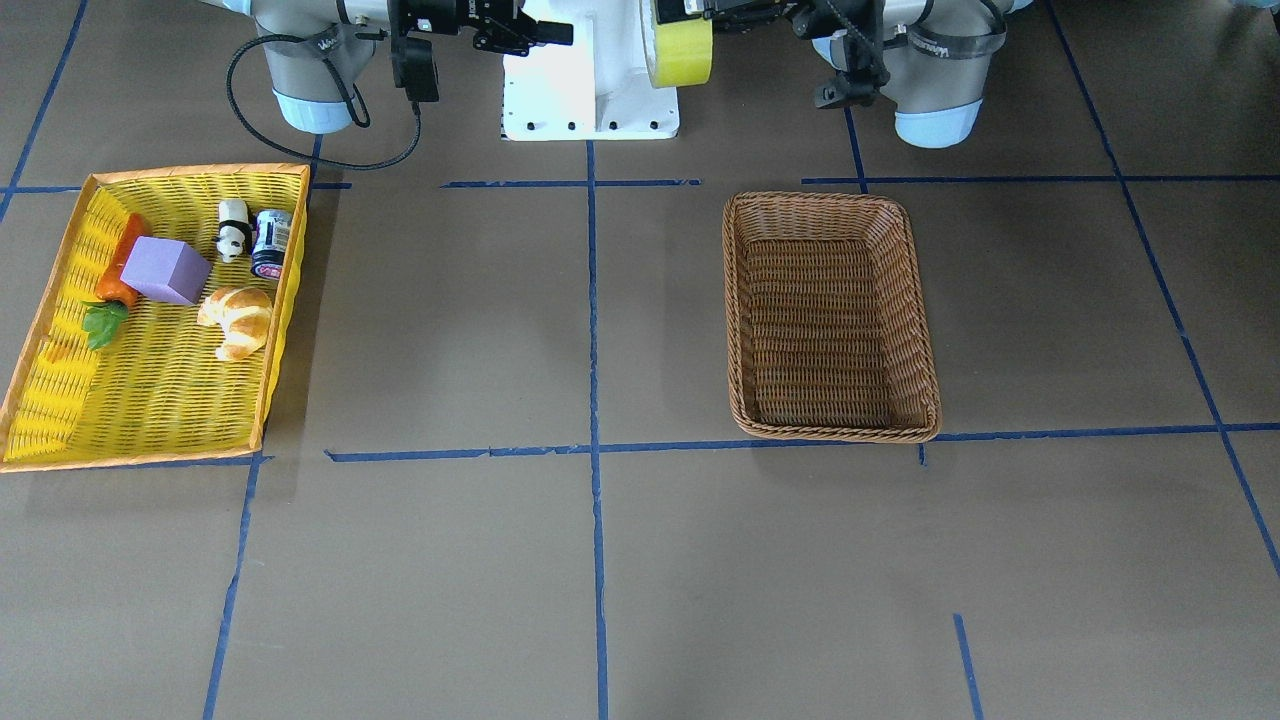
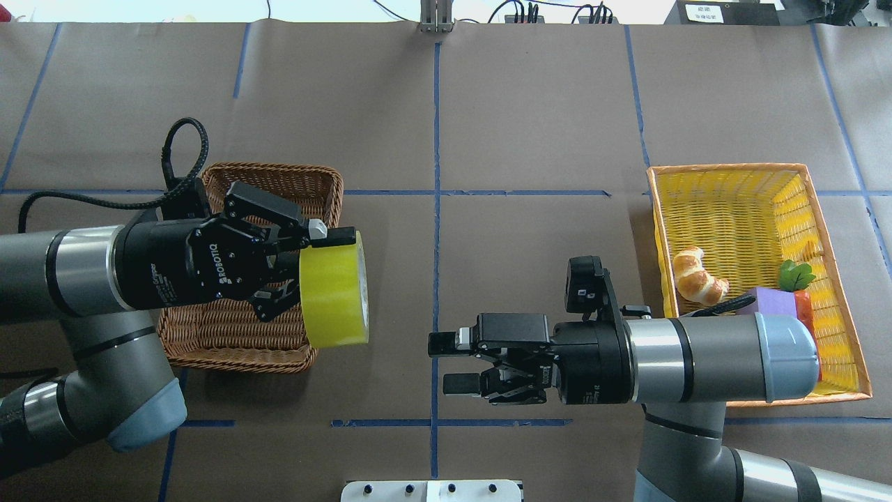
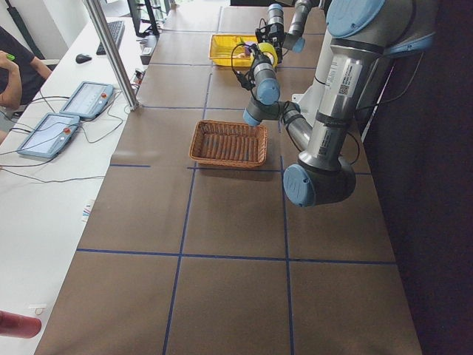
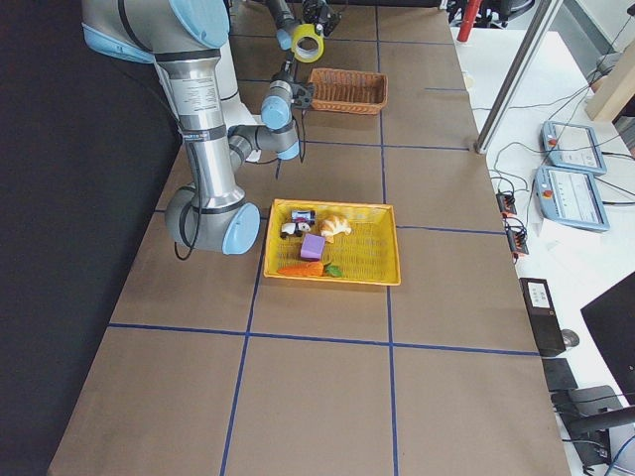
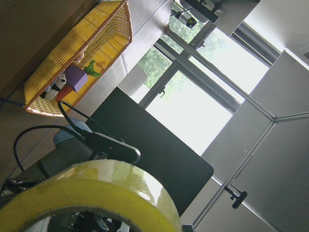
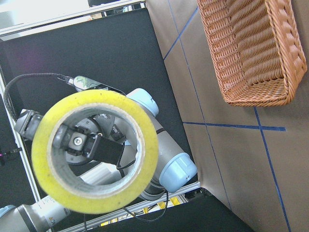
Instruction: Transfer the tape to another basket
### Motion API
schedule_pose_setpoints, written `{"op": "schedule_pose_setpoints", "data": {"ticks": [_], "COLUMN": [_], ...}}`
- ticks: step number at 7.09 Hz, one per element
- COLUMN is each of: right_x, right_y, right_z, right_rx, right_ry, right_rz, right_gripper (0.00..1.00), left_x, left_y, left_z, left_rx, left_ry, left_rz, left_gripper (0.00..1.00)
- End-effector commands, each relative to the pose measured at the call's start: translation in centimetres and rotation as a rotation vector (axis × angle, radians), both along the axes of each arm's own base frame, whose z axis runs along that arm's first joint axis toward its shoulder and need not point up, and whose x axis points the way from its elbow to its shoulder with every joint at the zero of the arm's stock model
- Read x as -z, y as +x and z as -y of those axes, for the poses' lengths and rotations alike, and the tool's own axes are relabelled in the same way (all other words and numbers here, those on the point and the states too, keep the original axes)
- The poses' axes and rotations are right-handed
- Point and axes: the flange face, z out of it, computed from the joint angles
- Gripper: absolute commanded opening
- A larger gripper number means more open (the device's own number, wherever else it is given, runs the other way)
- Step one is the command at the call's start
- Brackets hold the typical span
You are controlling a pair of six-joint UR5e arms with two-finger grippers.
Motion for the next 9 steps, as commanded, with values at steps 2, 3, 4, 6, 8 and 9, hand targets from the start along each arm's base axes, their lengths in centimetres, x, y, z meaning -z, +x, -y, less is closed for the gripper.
{"op": "schedule_pose_setpoints", "data": {"ticks": [2,3,4,6,8,9], "right_x": [-1.1,-1.3,-2.0,-4.2,-7.2,-8.7], "right_y": [1.9,3.7,5.7,7.7,8.2,9.5], "right_z": [6.5,9.7,12.3,17.0,20.3,22.0], "right_rx": [-0.115,-0.102,-0.098,-0.087,-0.092,-0.093], "right_ry": [0.056,0.088,0.114,0.118,0.129,0.179], "right_rz": [-0.238,-0.357,-0.456,-0.699,-0.922,-1.02], "right_gripper": [1.0,1.0,1.0,1.0,1.0,1.0], "left_x": [-2.4,-2.3,-2.5,-3.8,-5.6,-6.9], "left_y": [-0.9,-0.3,0.1,1.5,3.1,3.8], "left_z": [4.9,5.6,6.8,8.1,9.2,9.9], "left_rx": [0.017,0.0,0.003,0.017,0.006,-0.005], "left_ry": [0.108,0.145,0.158,0.243,0.355,0.418], "left_rz": [0.31,0.428,0.534,0.715,0.903,0.999], "left_gripper": [0.01,0.01,0.01,0.01,0.01,0.01]}}
